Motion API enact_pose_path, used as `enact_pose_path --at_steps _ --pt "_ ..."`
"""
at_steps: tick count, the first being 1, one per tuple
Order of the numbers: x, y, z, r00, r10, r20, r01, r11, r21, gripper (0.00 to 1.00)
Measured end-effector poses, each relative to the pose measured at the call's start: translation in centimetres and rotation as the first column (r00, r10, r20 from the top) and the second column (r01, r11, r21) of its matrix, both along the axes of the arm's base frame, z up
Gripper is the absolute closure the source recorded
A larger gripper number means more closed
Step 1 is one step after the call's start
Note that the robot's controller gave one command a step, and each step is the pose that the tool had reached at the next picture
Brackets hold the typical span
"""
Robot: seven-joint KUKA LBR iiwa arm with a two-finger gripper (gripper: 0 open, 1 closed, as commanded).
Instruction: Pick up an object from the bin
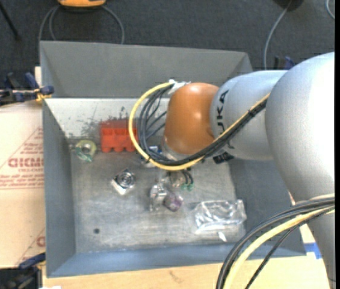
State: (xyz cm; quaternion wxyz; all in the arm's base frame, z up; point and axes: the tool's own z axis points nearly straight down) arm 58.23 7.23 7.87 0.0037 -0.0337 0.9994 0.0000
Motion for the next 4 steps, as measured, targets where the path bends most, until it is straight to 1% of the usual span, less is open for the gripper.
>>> enact_pose_path --at_steps 1,2,3,4 --pt "-0.8 -2.3 -0.2 0.916 -0.402 -0.002 0.402 0.916 0.008 0.0" --pt "-3.1 -5.5 0.1 0.83 -0.557 -0.008 0.557 0.83 0.001 0.0" --pt "-3.0 -5.5 0.1 0.831 -0.557 -0.004 0.557 0.831 0.003 1.0" --pt "-1.5 -4.6 10.5 0.839 -0.545 0.002 0.545 0.839 0.007 1.0"
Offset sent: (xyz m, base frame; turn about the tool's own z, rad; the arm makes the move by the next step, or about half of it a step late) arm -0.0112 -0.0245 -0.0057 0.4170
